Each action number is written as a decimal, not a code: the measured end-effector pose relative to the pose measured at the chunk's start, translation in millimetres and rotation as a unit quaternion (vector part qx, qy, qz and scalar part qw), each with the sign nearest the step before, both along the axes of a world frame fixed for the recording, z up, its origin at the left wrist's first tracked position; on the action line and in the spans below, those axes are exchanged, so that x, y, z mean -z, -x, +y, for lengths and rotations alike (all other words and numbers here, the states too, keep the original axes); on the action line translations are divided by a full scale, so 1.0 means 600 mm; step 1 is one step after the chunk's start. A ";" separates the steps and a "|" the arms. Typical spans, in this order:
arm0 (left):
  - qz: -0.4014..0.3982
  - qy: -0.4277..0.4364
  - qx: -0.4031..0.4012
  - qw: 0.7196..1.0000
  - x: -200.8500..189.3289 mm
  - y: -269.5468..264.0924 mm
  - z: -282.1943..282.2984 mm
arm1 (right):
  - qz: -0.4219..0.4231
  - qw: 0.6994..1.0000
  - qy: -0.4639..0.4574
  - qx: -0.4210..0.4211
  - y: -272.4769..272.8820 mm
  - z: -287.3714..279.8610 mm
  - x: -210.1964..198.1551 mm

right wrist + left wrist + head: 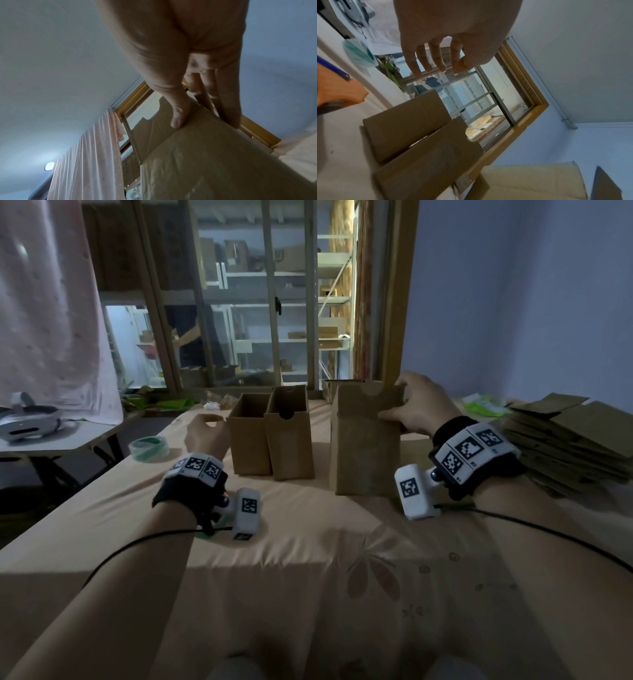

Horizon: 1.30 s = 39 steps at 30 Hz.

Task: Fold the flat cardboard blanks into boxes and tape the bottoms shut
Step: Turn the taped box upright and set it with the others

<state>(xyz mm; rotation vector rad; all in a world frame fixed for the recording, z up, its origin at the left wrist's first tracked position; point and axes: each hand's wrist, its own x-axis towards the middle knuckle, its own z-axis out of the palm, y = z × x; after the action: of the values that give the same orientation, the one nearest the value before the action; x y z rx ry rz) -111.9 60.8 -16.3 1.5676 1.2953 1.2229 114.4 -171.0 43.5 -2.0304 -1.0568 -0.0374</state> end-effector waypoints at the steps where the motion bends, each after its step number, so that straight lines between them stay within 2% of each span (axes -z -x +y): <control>1: -0.004 0.010 0.000 1.000 0.001 0.001 0.010 | -0.036 0.999 0.000 0.009 -0.002 0.012 0.004; 4: -0.022 0.037 -0.001 0.999 0.007 -0.004 0.044 | -0.074 0.997 -0.009 0.018 -0.008 0.062 0.030; 13: -0.037 0.061 0.023 0.997 0.018 -0.055 0.098 | 0.003 0.995 -0.094 0.025 -0.029 0.181 0.136; 16: -0.041 0.064 0.038 0.996 0.022 -0.069 0.133 | 0.108 0.985 -0.135 -0.004 -0.042 0.196 0.157; 19: -0.041 0.094 0.059 0.993 0.025 -0.079 0.167 | 0.241 0.957 -0.158 -0.021 -0.058 0.204 0.172; 23: -0.097 0.208 0.105 0.968 0.037 -0.090 0.178 | 0.352 0.927 -0.111 -0.063 -0.084 0.222 0.194; 27: -0.104 0.257 0.145 0.950 0.056 -0.095 0.191 | 0.381 0.910 -0.109 -0.118 -0.056 0.224 0.176; 34: -0.078 0.233 0.133 0.960 0.029 -0.098 0.160 | 0.395 0.903 -0.129 -0.110 -0.053 0.217 0.163; 39: -0.049 0.219 0.175 0.959 0.011 -0.078 0.105 | 0.412 0.894 -0.147 -0.096 -0.047 0.175 0.154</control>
<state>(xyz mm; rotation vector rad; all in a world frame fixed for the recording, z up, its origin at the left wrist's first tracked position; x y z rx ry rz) -64.9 123.8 -23.0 1.3213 1.0751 0.7223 142.7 -66.2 -48.8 -1.4176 -0.6347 0.6729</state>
